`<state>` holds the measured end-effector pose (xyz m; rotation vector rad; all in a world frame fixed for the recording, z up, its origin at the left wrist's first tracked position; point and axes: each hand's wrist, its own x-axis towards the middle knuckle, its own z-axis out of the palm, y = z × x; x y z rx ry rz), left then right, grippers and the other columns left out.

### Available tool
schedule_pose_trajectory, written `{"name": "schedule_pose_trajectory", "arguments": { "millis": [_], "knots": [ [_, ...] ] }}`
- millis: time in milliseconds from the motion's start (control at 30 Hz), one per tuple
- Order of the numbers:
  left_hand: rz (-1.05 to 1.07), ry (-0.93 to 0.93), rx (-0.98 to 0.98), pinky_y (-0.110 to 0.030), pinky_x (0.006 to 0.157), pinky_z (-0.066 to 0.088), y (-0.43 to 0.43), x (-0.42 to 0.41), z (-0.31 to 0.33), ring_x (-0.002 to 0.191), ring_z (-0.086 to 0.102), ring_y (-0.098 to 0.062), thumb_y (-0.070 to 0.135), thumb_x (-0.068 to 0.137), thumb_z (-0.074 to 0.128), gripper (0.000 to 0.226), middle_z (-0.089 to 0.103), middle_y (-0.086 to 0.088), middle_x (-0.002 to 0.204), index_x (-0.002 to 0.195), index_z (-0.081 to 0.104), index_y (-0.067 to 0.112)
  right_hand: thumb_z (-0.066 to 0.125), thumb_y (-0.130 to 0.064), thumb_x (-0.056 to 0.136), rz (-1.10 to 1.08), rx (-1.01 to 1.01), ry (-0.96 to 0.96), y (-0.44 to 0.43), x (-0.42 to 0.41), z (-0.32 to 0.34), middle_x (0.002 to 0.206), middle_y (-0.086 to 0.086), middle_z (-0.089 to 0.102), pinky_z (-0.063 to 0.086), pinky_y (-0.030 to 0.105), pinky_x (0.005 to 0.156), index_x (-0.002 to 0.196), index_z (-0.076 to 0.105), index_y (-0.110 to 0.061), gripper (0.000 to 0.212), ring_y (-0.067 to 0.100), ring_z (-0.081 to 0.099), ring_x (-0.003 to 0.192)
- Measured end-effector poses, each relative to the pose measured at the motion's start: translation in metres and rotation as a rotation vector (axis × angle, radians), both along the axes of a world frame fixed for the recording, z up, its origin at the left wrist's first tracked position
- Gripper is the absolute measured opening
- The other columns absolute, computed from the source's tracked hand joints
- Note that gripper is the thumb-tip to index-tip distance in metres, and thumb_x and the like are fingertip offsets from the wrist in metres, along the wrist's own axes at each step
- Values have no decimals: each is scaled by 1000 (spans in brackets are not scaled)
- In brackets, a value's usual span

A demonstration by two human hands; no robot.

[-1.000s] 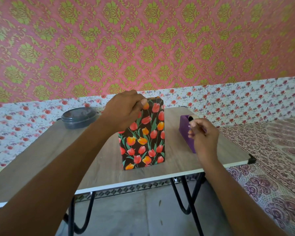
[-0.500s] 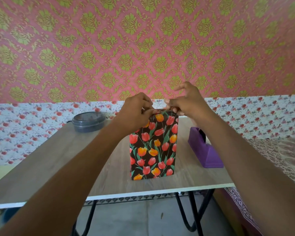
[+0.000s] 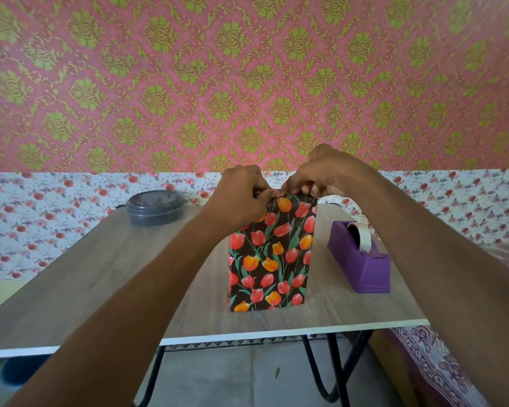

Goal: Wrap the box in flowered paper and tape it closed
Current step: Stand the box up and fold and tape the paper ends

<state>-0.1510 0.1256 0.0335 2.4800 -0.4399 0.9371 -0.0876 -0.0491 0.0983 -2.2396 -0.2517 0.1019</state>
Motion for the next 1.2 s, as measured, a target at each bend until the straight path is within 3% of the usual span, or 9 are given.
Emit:
{"name": "schedule_pose_trajectory", "arguments": {
  "millis": [100,300,500,633,767,867,933,1067,1200],
  "knots": [
    [-7,-3,-6,-25,63,36,0,-1,-1,62,52,-17,18,92,72,27,57,-3,75,69,72,4,84,-3,78,29,-58,31,4,2,5,57,9,65,40,20,40,88,68,8,21,13,53,42],
    [-3,-12,20,-25,64,37,-1,0,0,65,53,-17,19,92,72,23,61,-5,78,75,78,5,83,-4,82,54,-163,117,8,4,15,57,8,63,37,16,40,81,67,3,18,10,50,43],
    [7,-7,37,-25,62,40,-1,-1,1,68,55,-16,19,94,69,22,62,-6,81,81,79,4,88,-36,79,-32,-351,118,1,10,19,47,-1,43,26,20,47,78,62,-5,41,9,32,42],
    [-9,-14,8,-24,62,38,-1,0,-1,67,54,-16,20,93,71,24,61,-5,78,76,78,4,89,-29,78,-12,-12,317,-19,17,-8,59,0,43,29,19,42,95,65,-8,36,9,33,49],
    [-24,-15,0,-31,66,45,-2,-4,-1,69,56,-21,21,94,70,28,60,-7,78,75,76,2,87,-13,76,21,356,362,-41,12,-34,71,5,51,38,21,42,98,67,-7,30,11,45,52],
    [-31,-21,0,-33,67,47,0,-3,-2,69,56,-23,21,95,68,29,60,-7,77,75,75,2,90,-20,71,33,577,193,-55,3,-62,71,7,61,45,26,50,88,61,-11,34,17,56,59],
    [-30,-15,-2,-33,68,48,-1,-2,-2,70,56,-23,21,95,68,27,61,-7,77,77,77,3,90,-29,75,-84,569,-33,-67,2,-91,74,8,63,45,28,53,86,59,-11,37,17,57,61],
    [-40,-3,-16,-35,66,49,-1,-2,-1,68,55,-23,20,96,67,28,59,-8,76,74,75,3,84,-30,82,-428,117,-449,-106,17,-166,80,10,70,51,36,73,83,64,-5,32,26,66,76],
    [-49,-15,-25,-39,66,51,0,-2,-2,67,55,-23,20,95,68,29,58,-7,74,72,74,4,86,-38,76,-574,-80,-426,-132,23,-191,90,18,70,45,49,96,72,61,-14,35,41,60,108]
  ]
}}
